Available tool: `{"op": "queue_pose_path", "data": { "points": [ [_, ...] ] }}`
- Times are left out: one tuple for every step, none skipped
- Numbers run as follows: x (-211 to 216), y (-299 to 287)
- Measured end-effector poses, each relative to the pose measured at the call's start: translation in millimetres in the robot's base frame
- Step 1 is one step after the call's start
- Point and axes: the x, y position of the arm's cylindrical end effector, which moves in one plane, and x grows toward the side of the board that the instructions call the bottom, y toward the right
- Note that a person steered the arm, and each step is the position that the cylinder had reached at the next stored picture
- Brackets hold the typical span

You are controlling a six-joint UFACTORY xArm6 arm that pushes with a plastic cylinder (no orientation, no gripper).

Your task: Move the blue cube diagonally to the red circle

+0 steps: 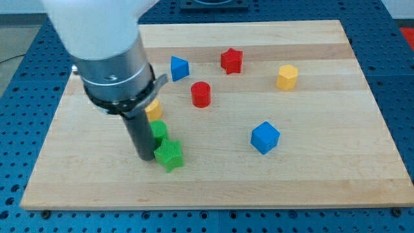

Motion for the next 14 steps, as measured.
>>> {"op": "queue_pose_path", "data": {
  "points": [
    [0.0,25.2],
    [0.0,45.5],
    [0.0,64.0],
    [0.0,78.5],
    [0.0,103.7],
    [0.0,126.8],
    [1.5,154.9],
    [10.9,163.9],
    [19.6,188.9],
    [17.9,204.9],
    [15.2,190.6],
    [6.7,179.4],
    [-4.6,184.2],
    [-21.4,185.5]
  ]
}}
